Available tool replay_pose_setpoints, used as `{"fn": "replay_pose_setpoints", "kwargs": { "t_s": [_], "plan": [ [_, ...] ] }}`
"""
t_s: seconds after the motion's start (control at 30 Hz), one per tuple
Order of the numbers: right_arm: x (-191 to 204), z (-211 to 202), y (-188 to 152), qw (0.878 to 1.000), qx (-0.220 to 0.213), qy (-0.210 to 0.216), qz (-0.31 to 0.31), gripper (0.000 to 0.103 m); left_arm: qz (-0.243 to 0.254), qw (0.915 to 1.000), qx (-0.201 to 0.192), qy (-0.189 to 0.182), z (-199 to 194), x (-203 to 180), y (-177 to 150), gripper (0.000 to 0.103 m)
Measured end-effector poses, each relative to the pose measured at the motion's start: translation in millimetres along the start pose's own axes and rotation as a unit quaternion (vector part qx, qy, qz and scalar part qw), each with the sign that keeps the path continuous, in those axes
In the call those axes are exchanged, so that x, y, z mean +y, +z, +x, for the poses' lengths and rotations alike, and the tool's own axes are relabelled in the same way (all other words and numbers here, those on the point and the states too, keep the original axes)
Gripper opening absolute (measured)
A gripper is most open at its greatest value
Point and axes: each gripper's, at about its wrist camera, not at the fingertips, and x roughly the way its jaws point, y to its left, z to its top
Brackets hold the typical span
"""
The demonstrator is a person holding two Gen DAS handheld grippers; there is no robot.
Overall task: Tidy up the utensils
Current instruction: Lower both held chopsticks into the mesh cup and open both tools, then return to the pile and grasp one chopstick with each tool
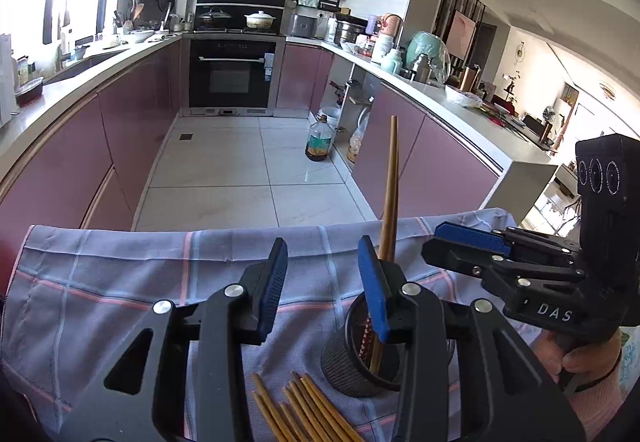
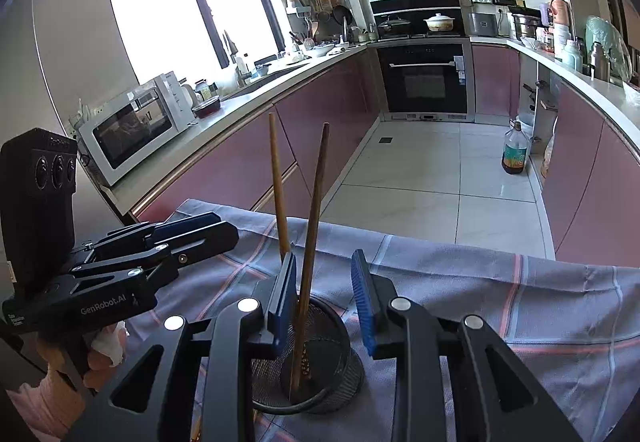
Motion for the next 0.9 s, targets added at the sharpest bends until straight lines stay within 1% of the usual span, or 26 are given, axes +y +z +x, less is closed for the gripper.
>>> {"fn": "replay_pose_setpoints", "kwargs": {
  "t_s": [0.1,0.23,0.3,0.37,0.4,0.5,0.6,0.7,0.73,0.83,0.9],
  "plan": [
    [3.9,-7.9,-5.1,1.000,-0.008,0.002,-0.004,0.028,0.003,0.9996,-0.017,0.021,-14.8,6.2,-5.7,0.041],
    [13.8,-26.2,-13.4,0.999,-0.028,0.018,-0.018,0.032,0.017,0.9974,-0.041,0.056,-41.8,14.4,-25.2,0.051],
    [20.9,-36.5,-20.7,0.998,-0.035,0.040,-0.031,0.035,0.021,0.9972,-0.040,0.059,-51.7,18.4,-36.3,0.054],
    [31.0,-44.2,-31.4,0.995,-0.033,0.076,-0.051,0.040,0.028,0.9971,-0.032,0.063,-57.0,24.5,-51.5,0.055],
    [36.3,-46.2,-37.4,0.994,-0.029,0.090,-0.059,0.041,0.028,0.9972,-0.026,0.065,-57.6,27.3,-60.8,0.056],
    [50.3,-42.1,-59.5,0.992,0.003,0.099,-0.081,0.041,0.018,0.9977,0.005,0.066,-55.4,40.1,-86.8,0.056],
    [59.6,-28.4,-81.0,0.991,0.042,0.092,-0.091,0.041,0.013,0.9971,0.031,0.068,-52.1,50.3,-118.7,0.056],
    [63.5,-10.3,-99.8,0.990,0.078,0.080,-0.084,0.041,0.009,0.9960,0.060,0.066,-47.5,56.1,-143.9,0.056],
    [64.0,-3.9,-105.4,0.990,0.089,0.074,-0.083,0.041,0.010,0.9955,0.067,0.067,-45.3,55.6,-147.6,0.056],
    [57.7,11.1,-119.3,0.989,0.111,0.065,-0.069,0.040,0.009,0.9943,0.088,0.060,-39.8,56.2,-164.3,0.056],
    [54.5,17.2,-126.6,0.989,0.121,0.058,-0.058,0.040,0.014,0.9934,0.097,0.059,-36.5,49.8,-173.2,0.057]
  ]
}}
